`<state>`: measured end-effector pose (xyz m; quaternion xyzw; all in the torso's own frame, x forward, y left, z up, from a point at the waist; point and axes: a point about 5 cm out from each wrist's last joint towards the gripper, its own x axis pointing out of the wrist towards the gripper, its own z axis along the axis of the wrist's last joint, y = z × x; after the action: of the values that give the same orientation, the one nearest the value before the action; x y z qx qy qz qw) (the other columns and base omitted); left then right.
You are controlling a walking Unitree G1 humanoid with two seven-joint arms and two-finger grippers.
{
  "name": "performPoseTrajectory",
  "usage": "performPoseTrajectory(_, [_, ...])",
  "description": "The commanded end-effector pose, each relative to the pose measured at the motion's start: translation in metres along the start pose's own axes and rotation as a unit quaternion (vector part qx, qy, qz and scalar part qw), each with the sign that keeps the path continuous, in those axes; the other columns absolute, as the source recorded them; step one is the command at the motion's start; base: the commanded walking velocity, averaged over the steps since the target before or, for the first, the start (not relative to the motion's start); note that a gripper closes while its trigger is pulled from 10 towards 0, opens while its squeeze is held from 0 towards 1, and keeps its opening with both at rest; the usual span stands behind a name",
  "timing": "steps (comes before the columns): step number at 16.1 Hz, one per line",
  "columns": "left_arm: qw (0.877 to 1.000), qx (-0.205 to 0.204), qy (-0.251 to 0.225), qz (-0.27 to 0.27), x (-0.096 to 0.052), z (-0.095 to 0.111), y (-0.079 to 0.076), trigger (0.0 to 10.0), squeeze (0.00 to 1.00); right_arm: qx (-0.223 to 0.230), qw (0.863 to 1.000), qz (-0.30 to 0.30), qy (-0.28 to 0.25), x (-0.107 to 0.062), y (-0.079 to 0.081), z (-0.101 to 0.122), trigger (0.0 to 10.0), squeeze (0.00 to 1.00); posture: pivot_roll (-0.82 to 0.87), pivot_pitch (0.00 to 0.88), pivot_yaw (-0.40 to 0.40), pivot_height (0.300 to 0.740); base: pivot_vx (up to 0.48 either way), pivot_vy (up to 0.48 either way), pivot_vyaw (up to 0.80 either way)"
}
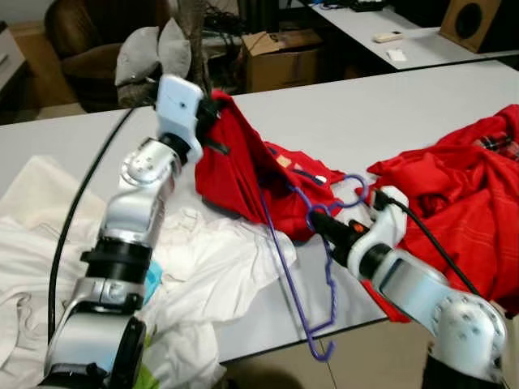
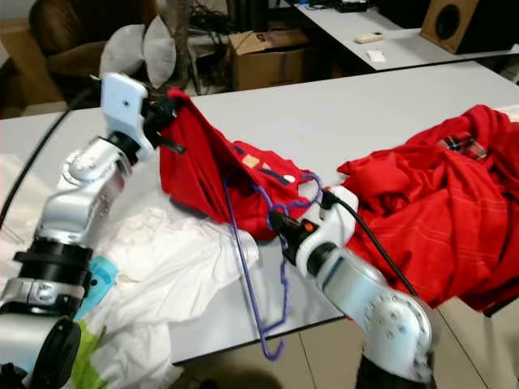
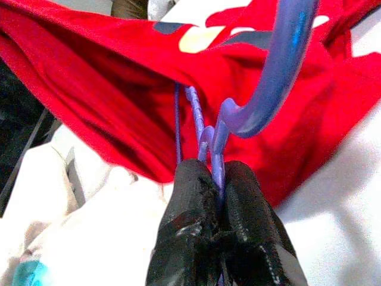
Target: Hang hanger
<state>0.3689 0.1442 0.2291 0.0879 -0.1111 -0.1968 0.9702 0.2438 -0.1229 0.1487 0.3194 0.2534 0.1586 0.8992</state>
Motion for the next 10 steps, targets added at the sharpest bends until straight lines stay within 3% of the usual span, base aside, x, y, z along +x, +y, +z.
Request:
performPoseTrajectory(1, [1.0, 0.006, -0.029, 0.001, 0.007, 0.013, 0.002, 0.0, 0.0, 0.031, 0.999, 0.014, 0.013, -0.005, 0.005, -0.016, 10.0, 0.0, -0.11, 0.0, 0.095, 0.74, 0.0, 0.0, 0.0])
performPoseTrajectory(7, [0.998, 0.017, -0.048, 0.033, 0.019, 0.023, 0.014, 0.0, 0.0, 0.046, 0.998, 0.036, -0.004, -0.017, 0.014, -0.015, 10.0, 0.0, -0.12, 0.0, 0.091, 0.74, 0.0, 0.0, 0.0])
performPoseTrajectory(9, [0.998, 0.02, -0.052, 0.039, 0.019, 0.024, 0.02, 0.0, 0.0, 0.048, 0.998, 0.016, -0.023, -0.012, 0.007, -0.003, 10.0, 0.0, -0.11, 0.0, 0.077, 0.74, 0.0, 0.0, 0.0])
performPoseTrajectory(10, [0.997, 0.032, -0.051, 0.057, 0.015, 0.023, 0.03, 0.0, 0.0, 0.054, 0.997, -0.001, -0.048, -0.006, -0.002, 0.017, 10.0, 0.0, -0.1, 0.0, 0.068, 0.74, 0.0, 0.0, 0.0])
